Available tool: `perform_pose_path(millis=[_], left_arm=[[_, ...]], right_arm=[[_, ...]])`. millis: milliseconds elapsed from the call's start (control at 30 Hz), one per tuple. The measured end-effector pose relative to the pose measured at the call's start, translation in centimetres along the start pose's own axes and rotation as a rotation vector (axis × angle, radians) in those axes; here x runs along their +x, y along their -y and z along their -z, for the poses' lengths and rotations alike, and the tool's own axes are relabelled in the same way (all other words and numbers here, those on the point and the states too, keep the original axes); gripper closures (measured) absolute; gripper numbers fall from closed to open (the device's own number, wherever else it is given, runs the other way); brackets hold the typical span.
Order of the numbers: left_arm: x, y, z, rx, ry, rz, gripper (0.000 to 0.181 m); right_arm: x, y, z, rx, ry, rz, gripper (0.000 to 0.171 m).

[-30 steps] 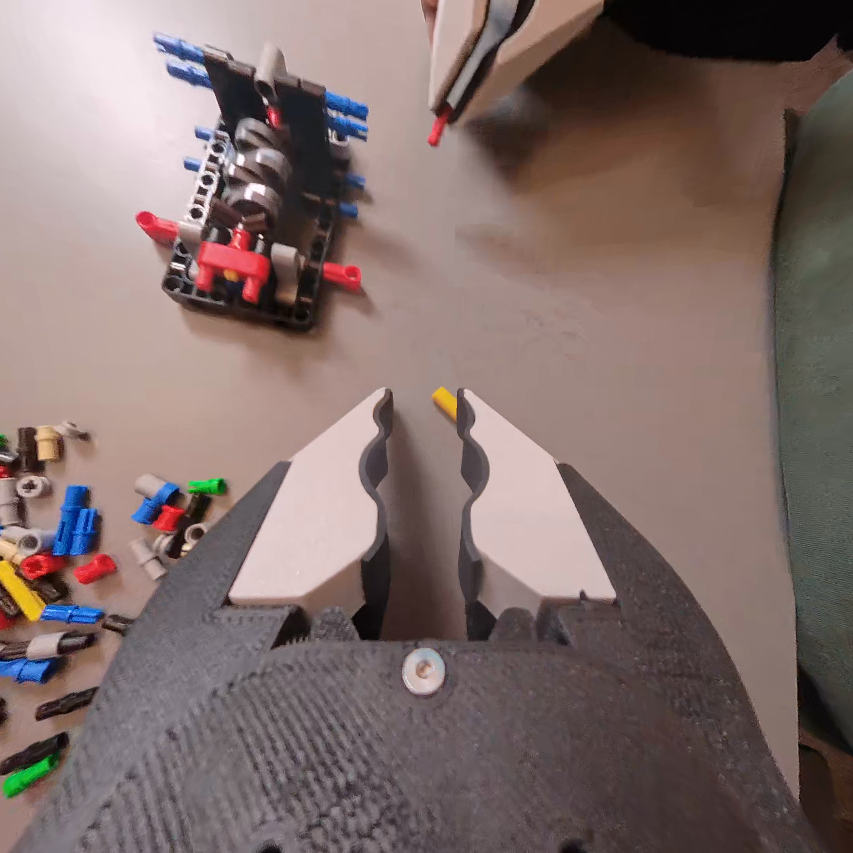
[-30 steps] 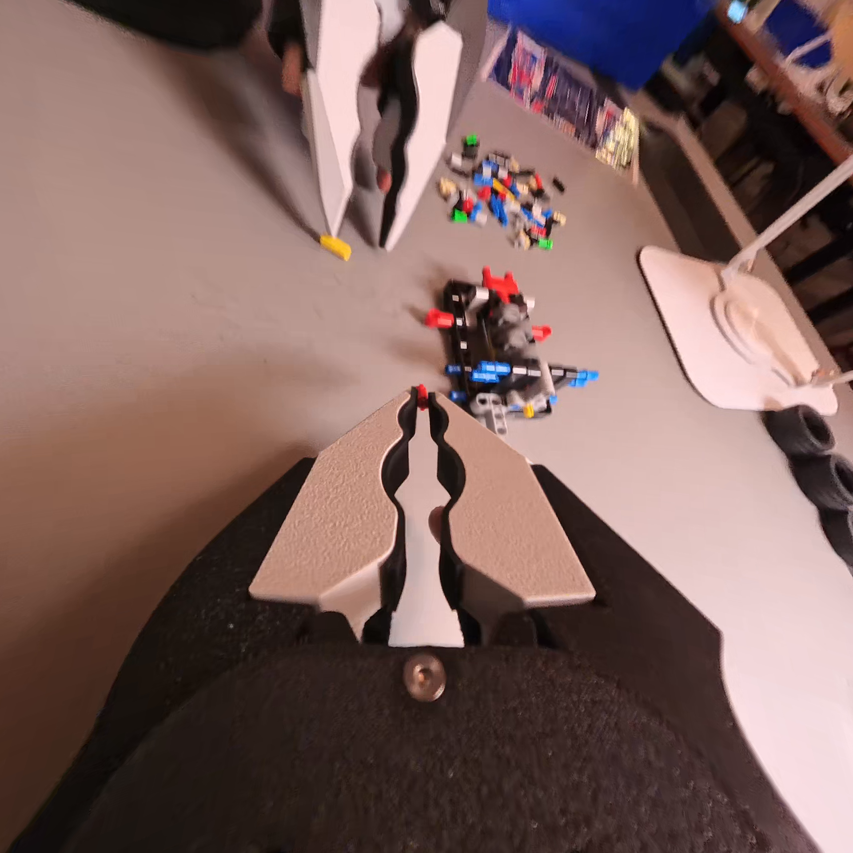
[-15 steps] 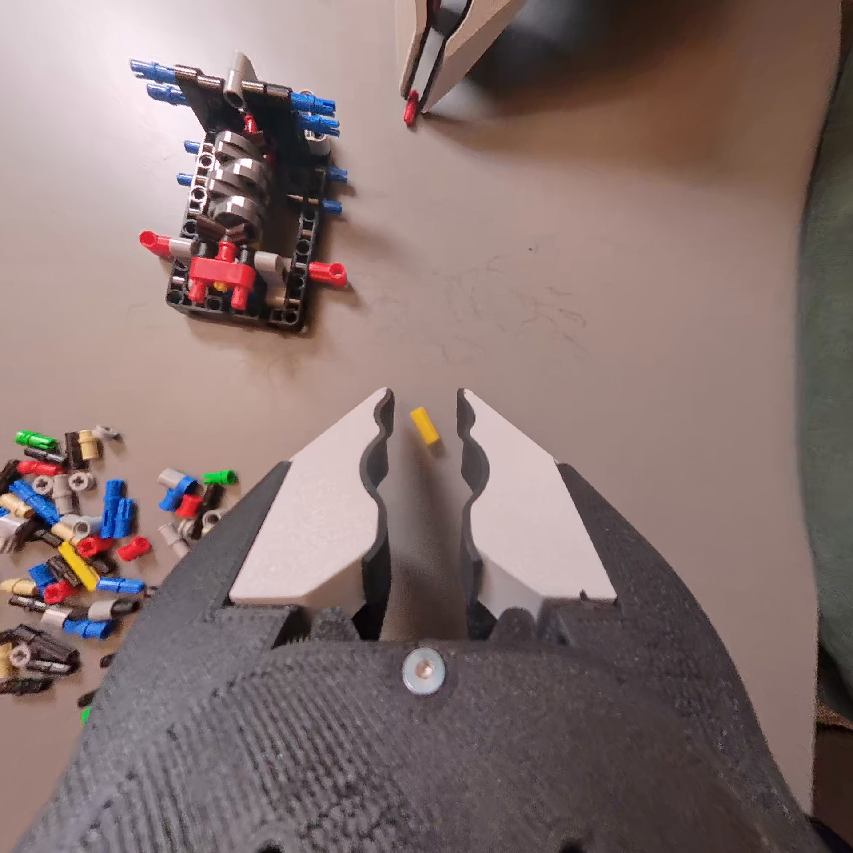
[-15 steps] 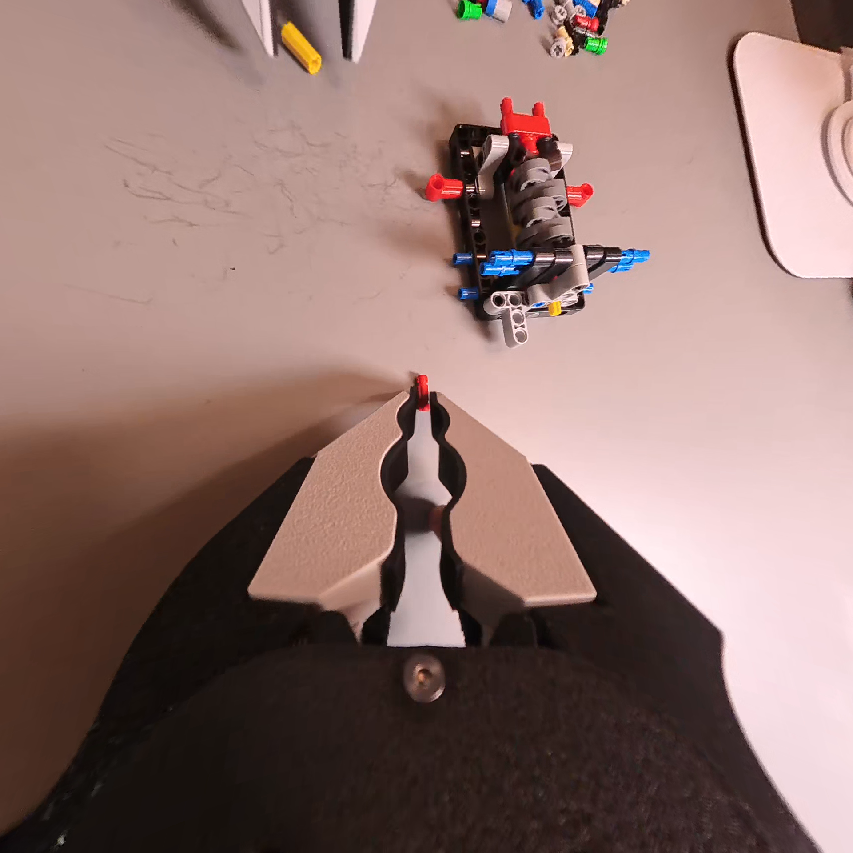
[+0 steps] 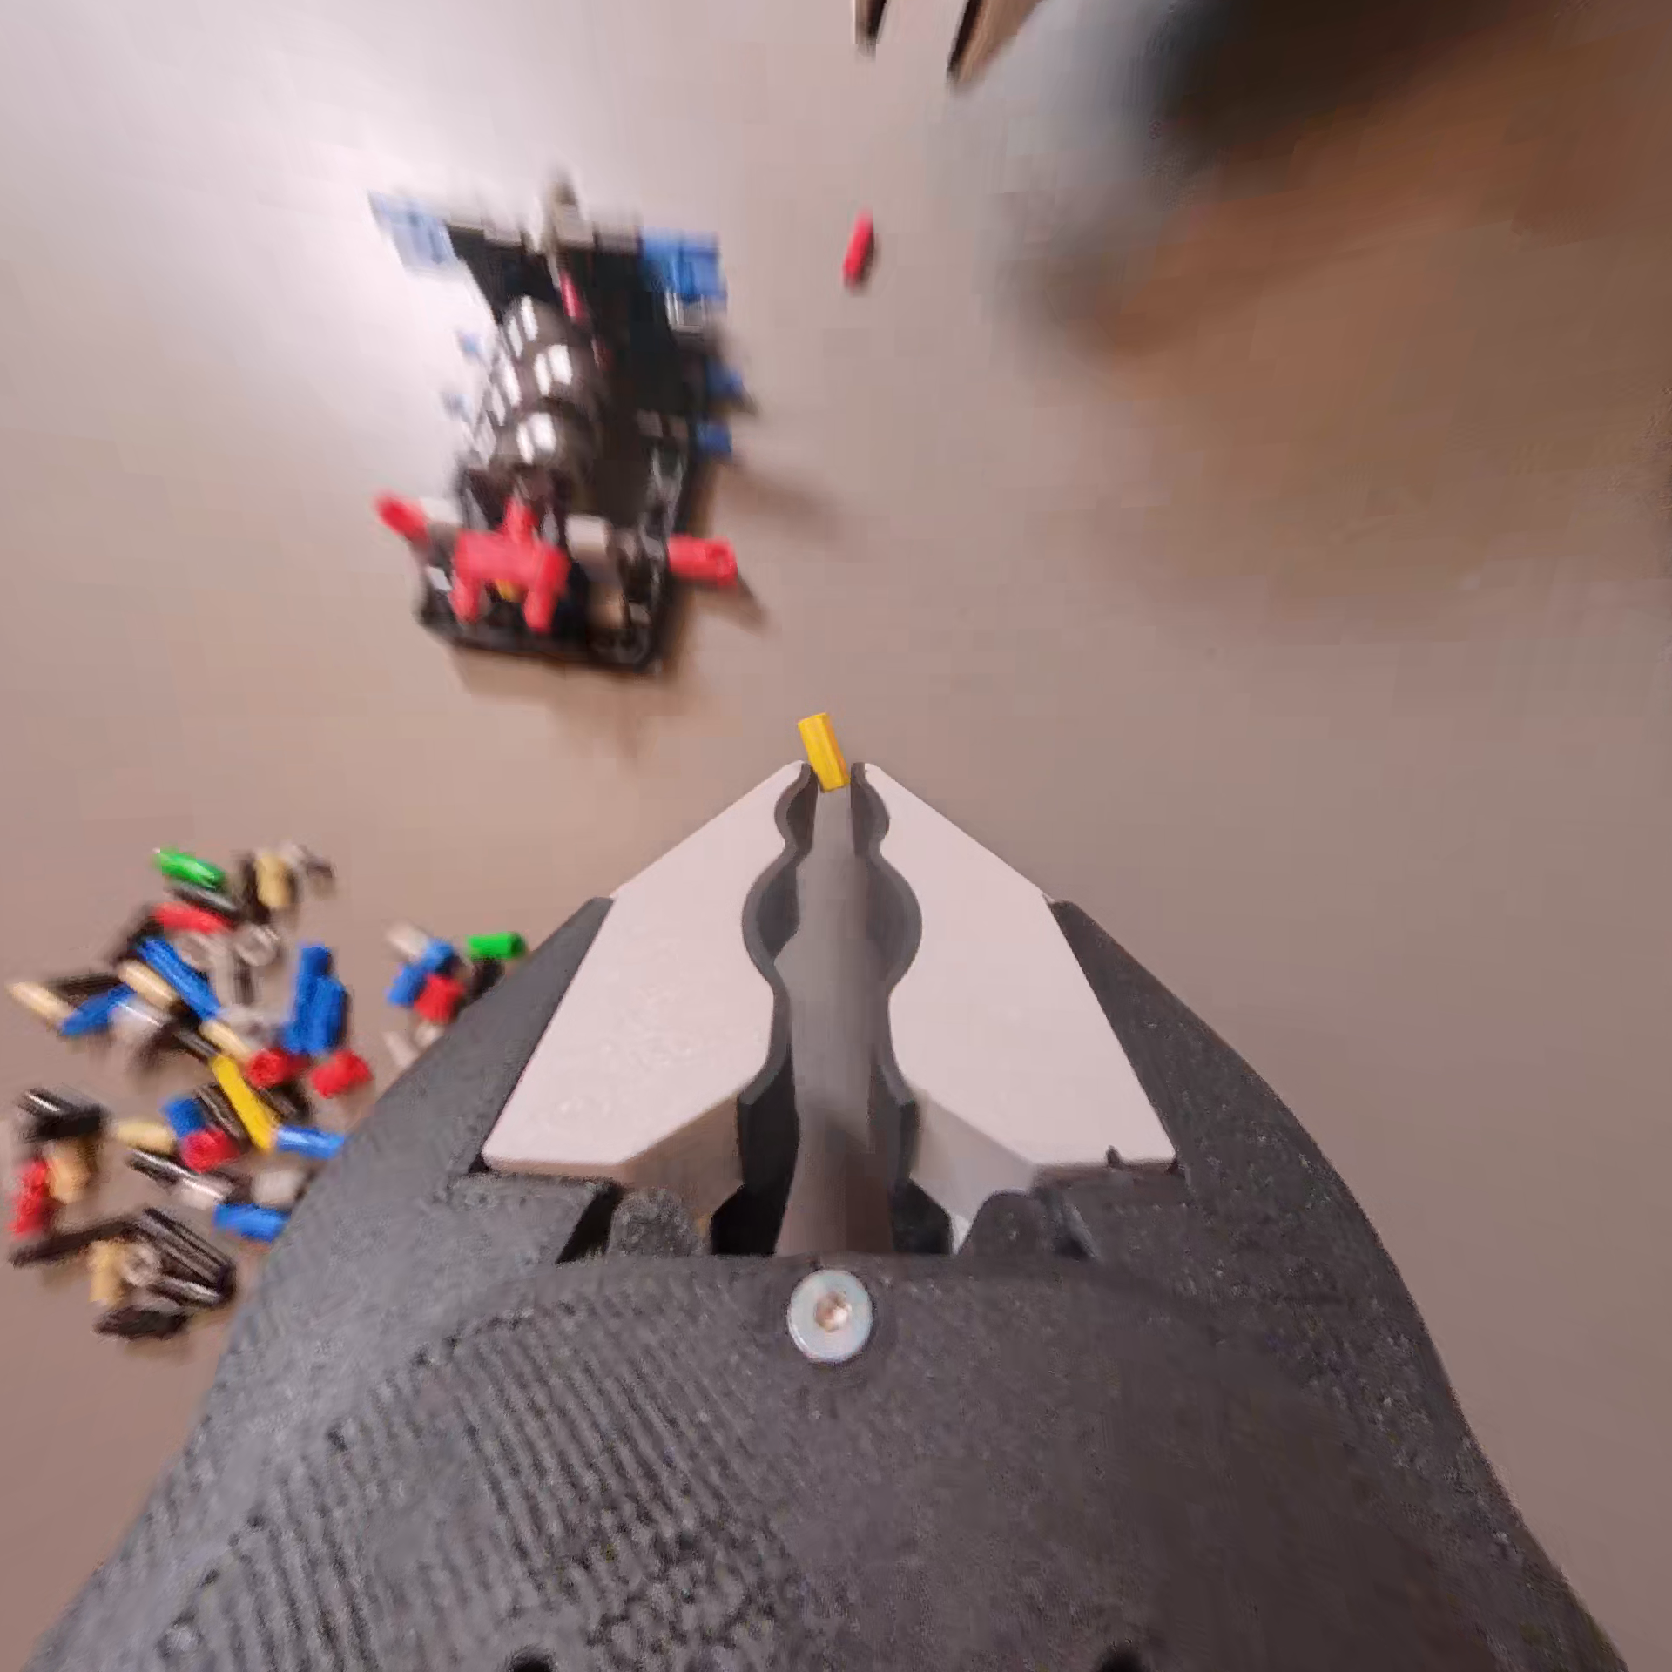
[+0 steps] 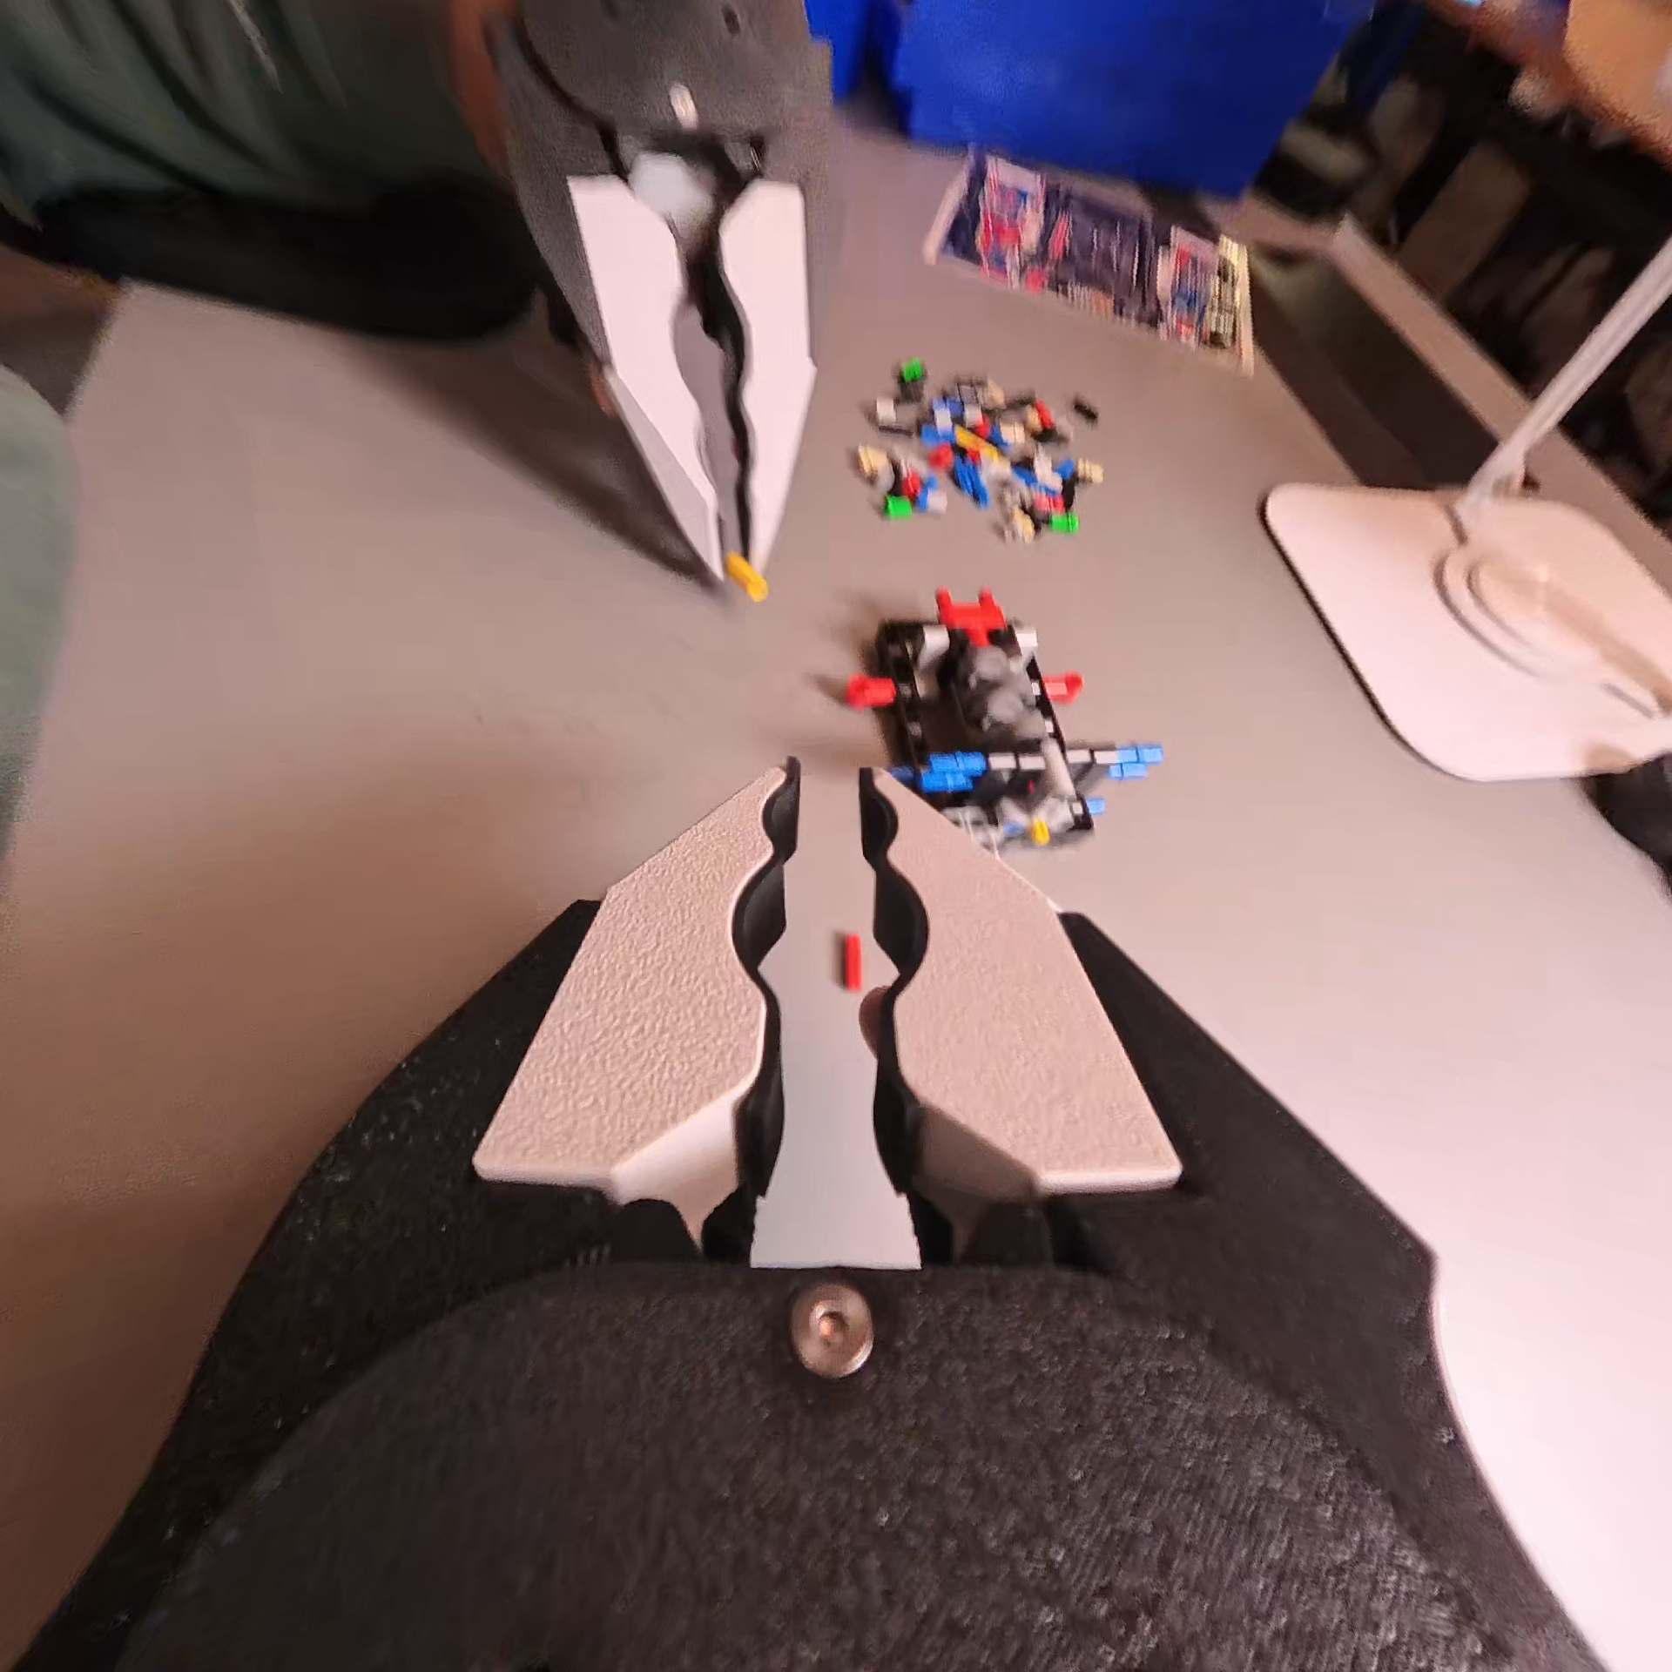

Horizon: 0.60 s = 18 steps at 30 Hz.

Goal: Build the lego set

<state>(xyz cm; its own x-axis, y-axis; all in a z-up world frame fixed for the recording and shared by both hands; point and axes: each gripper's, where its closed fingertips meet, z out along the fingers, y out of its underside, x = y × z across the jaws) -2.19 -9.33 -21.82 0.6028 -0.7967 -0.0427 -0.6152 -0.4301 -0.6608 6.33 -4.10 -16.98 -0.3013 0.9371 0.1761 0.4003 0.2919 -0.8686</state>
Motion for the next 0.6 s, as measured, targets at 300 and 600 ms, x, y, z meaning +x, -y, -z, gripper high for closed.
perform_pose_path(millis=[300, 600], left_arm=[[1.0, 8.4, 1.8, 0.372, 0.272, -0.35, 0.176], [2.1, 9.2, 0.9, 0.372, 0.282, -0.436, 0.176]], right_arm=[[-0.9, 4.5, -0.8, 0.266, 0.033, -0.175, 0.155], [-2.0, 4.3, -1.3, 0.245, 0.065, -0.149, 0.155]])
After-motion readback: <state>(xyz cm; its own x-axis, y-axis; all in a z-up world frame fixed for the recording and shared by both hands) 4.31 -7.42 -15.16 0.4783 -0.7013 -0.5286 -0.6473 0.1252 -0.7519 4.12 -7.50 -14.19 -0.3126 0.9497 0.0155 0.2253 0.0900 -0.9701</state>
